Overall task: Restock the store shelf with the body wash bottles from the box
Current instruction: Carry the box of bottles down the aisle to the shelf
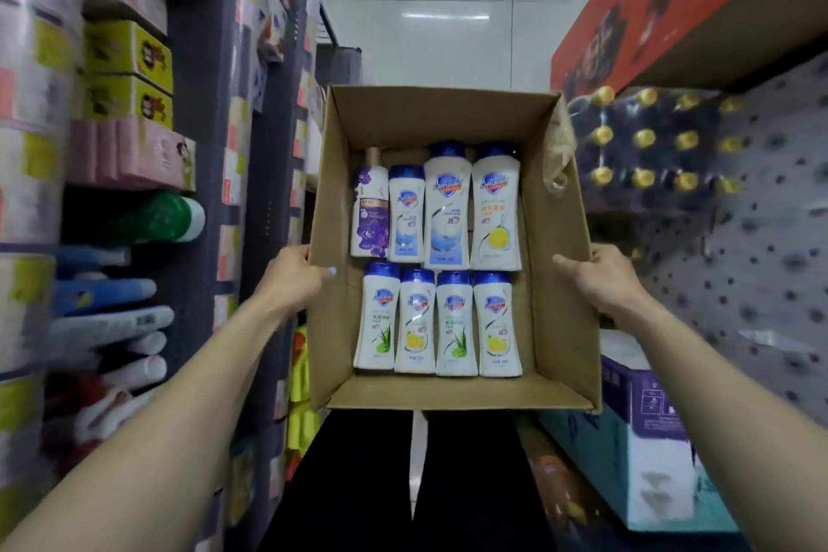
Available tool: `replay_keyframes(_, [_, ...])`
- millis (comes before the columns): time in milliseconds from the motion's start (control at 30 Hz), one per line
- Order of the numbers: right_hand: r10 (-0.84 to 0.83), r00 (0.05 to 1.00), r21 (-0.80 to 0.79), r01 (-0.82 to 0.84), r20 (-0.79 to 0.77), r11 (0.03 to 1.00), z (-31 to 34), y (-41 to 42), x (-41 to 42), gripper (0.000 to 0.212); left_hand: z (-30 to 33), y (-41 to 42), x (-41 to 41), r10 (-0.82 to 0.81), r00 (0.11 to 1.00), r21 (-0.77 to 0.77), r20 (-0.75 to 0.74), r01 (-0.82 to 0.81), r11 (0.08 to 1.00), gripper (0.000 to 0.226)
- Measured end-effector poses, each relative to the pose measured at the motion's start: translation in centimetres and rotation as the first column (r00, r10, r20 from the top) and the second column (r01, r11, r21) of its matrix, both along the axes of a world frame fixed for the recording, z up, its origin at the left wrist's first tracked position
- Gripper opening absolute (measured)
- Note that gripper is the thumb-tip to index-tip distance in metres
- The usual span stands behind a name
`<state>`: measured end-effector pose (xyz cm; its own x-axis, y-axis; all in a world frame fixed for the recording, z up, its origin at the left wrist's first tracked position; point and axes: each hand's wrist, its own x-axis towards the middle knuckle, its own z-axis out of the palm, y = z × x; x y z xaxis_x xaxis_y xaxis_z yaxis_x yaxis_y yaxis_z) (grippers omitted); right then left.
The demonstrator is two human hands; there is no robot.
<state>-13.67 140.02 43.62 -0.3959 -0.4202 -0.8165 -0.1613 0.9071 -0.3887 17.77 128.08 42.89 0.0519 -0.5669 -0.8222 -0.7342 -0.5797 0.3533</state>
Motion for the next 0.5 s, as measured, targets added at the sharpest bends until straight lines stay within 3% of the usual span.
replay_keyframes(200, [-0.014,1.0,0.059,0.013,0.01,0.998,-5.6,6.8,1.6,0.035,-4.7,6.9,1.9,0.018,0.999,0.062,-0.028,-0.017,0.998,0.029])
replay_keyframes(400, [-0.096,0.995,0.103,0.093,0.024,0.99,-11.0,13.0,4.1,0.036,-9.3,11.0,3.4,-0.06,0.998,0.036,-0.021,0.06,0.998,0.014])
replay_keyframes(500, [-0.121,0.993,0.109,0.122,-0.011,0.987,-14.4,15.9,6.4,0.038,-13.0,13.7,5.0,-0.079,0.996,0.019,-0.03,0.08,0.997,0.019])
